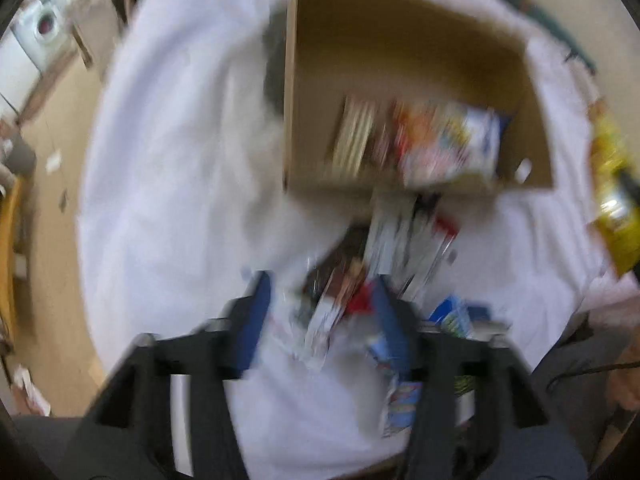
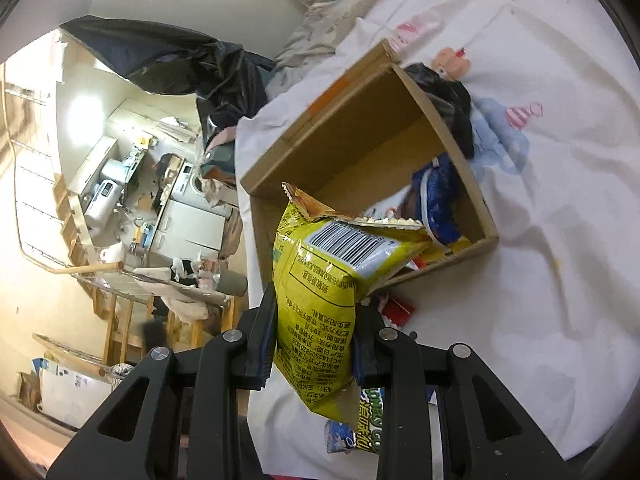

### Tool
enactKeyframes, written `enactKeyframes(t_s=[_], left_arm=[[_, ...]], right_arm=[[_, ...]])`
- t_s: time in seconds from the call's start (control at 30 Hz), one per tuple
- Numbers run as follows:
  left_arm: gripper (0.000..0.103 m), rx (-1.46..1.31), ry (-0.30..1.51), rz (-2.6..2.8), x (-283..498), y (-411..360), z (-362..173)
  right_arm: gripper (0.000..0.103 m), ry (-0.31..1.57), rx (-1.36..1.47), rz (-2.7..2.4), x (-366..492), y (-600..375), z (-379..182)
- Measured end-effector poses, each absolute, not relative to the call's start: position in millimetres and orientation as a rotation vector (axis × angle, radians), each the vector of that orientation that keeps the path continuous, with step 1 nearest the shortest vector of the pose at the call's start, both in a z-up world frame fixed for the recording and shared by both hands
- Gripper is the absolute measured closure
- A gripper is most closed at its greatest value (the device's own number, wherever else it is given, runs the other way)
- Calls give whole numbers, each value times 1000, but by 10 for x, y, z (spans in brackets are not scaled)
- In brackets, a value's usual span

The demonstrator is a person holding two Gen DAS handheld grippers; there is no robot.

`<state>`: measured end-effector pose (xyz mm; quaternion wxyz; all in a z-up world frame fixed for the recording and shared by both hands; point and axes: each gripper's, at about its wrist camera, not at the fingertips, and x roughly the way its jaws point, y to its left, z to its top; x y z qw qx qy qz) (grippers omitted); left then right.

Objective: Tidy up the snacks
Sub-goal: 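Carry both held snacks over the box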

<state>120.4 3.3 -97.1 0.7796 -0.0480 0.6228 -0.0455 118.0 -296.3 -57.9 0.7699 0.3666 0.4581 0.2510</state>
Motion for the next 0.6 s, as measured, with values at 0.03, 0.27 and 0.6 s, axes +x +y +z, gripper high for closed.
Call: enactKeyframes(t_s=[0.03,0.27,0.6], left_arm=[[52,-88,1380,-86,1210,27,-1095],[92,46,1432,-166,1241,-271,-1376],[92,-54,1253,-130,1063,-48,-675]], right_arm=[[72,997,788,545,1181,-2951,-586],[72,1036,773,529,1206,-2900,-675],[72,1031,771,545,1186,-2909,-621]])
